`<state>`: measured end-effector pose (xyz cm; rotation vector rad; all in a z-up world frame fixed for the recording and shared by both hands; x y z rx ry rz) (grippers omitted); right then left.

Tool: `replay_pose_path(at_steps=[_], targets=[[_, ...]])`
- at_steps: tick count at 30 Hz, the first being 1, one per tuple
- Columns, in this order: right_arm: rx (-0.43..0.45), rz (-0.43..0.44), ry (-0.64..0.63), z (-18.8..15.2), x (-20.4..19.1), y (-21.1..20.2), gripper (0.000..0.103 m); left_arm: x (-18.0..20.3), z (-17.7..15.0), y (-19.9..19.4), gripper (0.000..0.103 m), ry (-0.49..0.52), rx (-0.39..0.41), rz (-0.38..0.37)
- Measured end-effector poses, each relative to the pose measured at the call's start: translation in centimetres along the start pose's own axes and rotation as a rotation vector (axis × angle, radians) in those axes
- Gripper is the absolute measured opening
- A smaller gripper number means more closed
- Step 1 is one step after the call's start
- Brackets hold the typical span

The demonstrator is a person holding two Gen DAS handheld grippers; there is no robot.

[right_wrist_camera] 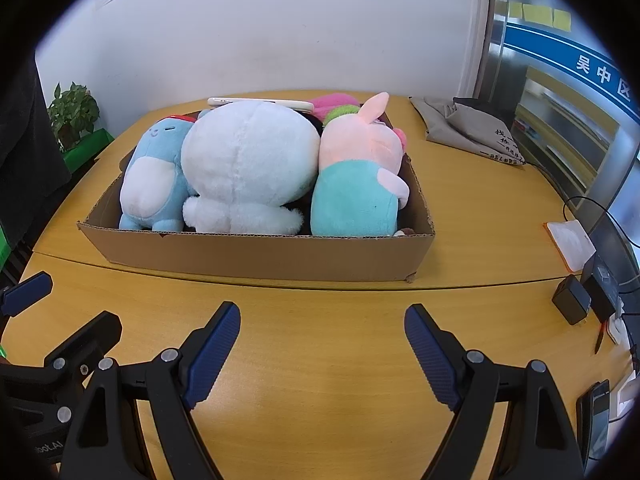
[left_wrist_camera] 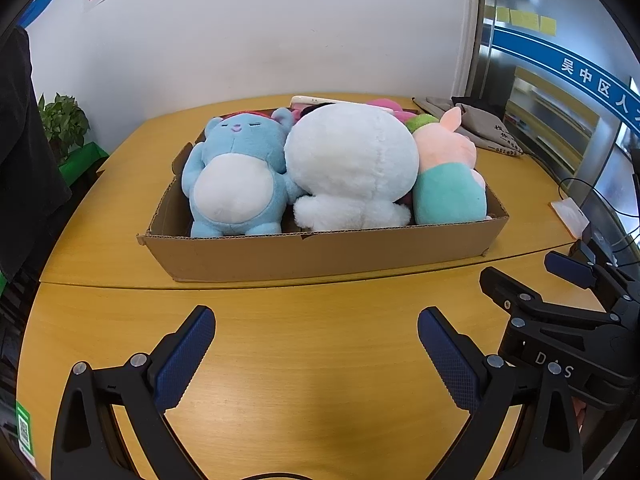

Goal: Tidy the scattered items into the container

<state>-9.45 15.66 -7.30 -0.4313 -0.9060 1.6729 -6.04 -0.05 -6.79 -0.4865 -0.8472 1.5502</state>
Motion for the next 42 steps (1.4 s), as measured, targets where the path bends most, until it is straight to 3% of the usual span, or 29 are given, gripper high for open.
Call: replay_pose_path(at_steps=[5,9,23,29,34,42], targets=[[0.002,-0.003,-0.005,-0.1,-0.1,-0.3,0.084,-0.6,0.3,0.5,0.103,-0.021,0.004,-0.020],[0.001,-0.002,-0.011,-0.3,-0.3,-0.3,0.084,-0.7,0.3,0.1,0.103,-0.012,0.028,0.016],[-0.002,0.012,-0.010,0.0,-0.6,0.0,0.084,-1.0,0.5,-0.2,0.103,0.005,0.041,0.030],[0.020,0.088,-0.044,-0.2,-0.1,-0.1,0.084,-2.7,-0.4,0.5,0.103,0.012,0.028,0.025],[0.009,0.076,-0.117,-2.9,4.5,0.7,0.084,-9.2,-2.2,1.7,0.103,-0.002,0.004,0.046],[-0.069,0.194,-0.212,-11.5,6.1,5.6,0.084,-18.6,-5.6,5.3,0.103,0.020,-0.095,0.045]])
Point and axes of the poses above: each gripper's, at about its wrist camera, not at the fingertips, and y roughly the way its jaws point, x to its right, z to its top, the point moved 9 cm from there along y, roughly the way its jaws point, and after that the axes turned 13 degrees about -y, right-handed, at the moved point
